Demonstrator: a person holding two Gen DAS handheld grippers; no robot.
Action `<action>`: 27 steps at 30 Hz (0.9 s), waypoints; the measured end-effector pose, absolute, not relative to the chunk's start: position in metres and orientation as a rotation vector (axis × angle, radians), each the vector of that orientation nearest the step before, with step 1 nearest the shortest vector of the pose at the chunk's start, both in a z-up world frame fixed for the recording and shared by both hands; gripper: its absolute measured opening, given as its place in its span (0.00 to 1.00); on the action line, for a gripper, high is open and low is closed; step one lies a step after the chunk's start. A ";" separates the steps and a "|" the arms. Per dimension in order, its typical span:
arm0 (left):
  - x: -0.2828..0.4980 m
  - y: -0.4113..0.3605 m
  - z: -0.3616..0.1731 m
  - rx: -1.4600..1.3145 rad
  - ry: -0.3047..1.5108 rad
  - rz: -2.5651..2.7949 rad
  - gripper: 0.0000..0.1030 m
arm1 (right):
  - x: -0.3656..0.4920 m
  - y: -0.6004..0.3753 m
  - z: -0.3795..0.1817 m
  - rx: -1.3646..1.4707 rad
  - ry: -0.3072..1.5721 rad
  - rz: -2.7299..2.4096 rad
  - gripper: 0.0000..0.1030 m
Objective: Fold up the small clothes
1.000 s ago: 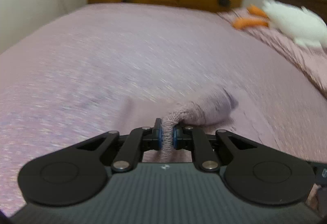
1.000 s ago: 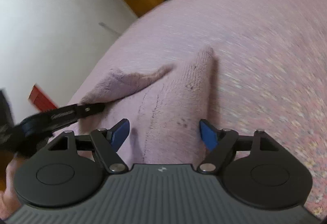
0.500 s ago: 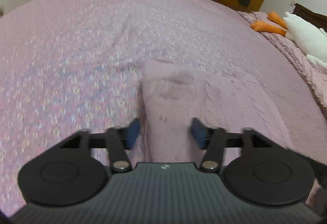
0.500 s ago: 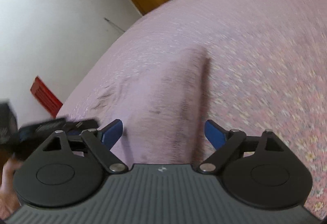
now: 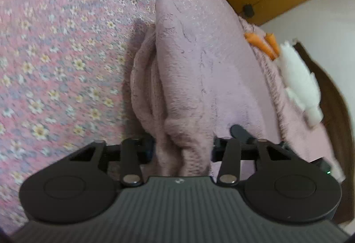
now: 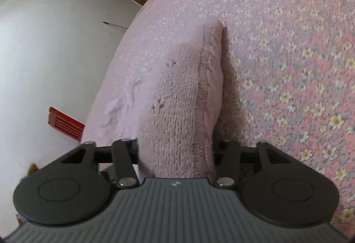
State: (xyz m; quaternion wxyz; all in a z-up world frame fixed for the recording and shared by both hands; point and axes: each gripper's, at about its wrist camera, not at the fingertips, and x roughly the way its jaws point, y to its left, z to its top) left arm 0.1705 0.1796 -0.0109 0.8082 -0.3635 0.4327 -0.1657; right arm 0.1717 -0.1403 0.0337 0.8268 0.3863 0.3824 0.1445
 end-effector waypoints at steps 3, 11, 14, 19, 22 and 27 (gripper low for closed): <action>0.175 0.167 0.004 -0.774 0.922 -0.364 0.39 | 0.165 -0.151 0.065 0.790 0.784 0.312 0.48; 0.153 0.110 0.041 -0.751 0.907 -0.517 0.38 | 0.092 -0.210 0.127 0.682 0.716 0.268 0.48; 0.129 0.079 0.042 -0.706 0.924 -0.577 0.38 | 0.048 -0.234 0.119 0.682 0.732 0.212 0.48; 0.094 0.028 0.026 -0.540 0.964 -0.601 0.39 | 0.008 -0.262 0.064 0.726 0.825 0.105 0.54; 0.085 0.009 0.010 -0.439 1.004 -0.548 0.46 | -0.004 -0.266 0.044 0.743 0.793 0.110 0.61; 0.078 0.010 0.007 -0.367 1.000 -0.469 0.56 | -0.017 -0.259 0.059 0.623 0.743 0.097 0.74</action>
